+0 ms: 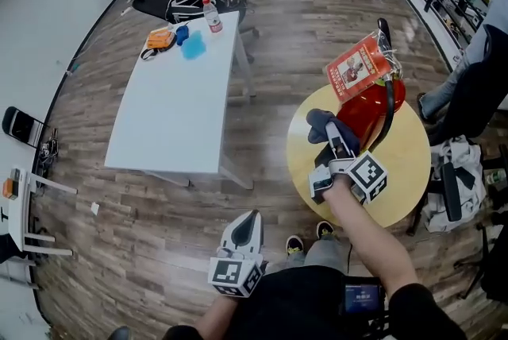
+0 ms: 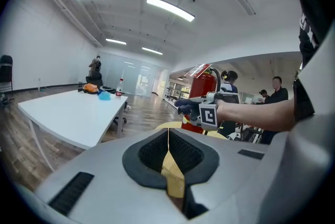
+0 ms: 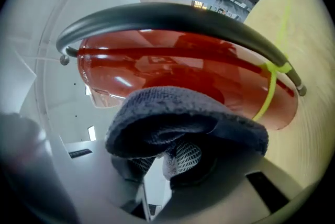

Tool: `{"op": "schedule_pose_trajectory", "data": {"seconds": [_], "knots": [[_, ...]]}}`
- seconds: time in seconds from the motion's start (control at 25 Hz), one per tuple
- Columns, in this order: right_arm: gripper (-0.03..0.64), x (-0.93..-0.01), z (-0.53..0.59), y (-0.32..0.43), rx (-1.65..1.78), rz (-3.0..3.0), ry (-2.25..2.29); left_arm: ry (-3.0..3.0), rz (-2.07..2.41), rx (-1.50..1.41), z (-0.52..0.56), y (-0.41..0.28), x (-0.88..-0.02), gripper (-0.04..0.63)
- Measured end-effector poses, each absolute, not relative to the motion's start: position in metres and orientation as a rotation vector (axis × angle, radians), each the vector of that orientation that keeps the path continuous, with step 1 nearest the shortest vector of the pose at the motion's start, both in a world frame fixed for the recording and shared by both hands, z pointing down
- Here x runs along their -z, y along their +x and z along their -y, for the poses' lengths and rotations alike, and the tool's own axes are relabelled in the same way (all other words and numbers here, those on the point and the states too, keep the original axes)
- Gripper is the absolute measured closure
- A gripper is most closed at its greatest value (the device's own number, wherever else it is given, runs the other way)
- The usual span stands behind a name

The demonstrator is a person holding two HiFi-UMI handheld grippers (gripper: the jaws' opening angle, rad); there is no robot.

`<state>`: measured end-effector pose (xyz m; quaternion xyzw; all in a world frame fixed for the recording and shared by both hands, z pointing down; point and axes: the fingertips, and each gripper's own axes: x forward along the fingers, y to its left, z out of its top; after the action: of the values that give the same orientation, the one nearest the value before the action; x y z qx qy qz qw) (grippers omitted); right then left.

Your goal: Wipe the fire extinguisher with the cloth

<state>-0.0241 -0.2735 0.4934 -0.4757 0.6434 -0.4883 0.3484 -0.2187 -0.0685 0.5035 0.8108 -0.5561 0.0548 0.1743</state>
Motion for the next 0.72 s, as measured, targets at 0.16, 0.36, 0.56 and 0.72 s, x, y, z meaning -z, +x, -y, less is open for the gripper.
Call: {"op": "schedule_pose_trajectory", "data": {"seconds": [0.16,0.36,0.56,0.72], "knots": [[0.546,-0.571,0.276,-0.023,1.338,-1.623,-1.351,2.264,1.589,-0.215,0.063,-0.225,-0.513,0.572],[0.546,-0.680,0.268,-0.013,1.475,-1.527,-1.575,2.236,1.620,-0.272,0.059,-0.234,-0.516,0.572],[0.546,-0.711,0.266,-0.012,1.473,-1.576,-1.654,2.216,1.673,-0.255,0.057,-0.249,-0.509,0.572],[0.546,-0.673,0.270,-0.017,1.537,-1.494,-1.608,2.221,1.675,-0.232,0.056,-0.251,-0.511,0.571]]}}
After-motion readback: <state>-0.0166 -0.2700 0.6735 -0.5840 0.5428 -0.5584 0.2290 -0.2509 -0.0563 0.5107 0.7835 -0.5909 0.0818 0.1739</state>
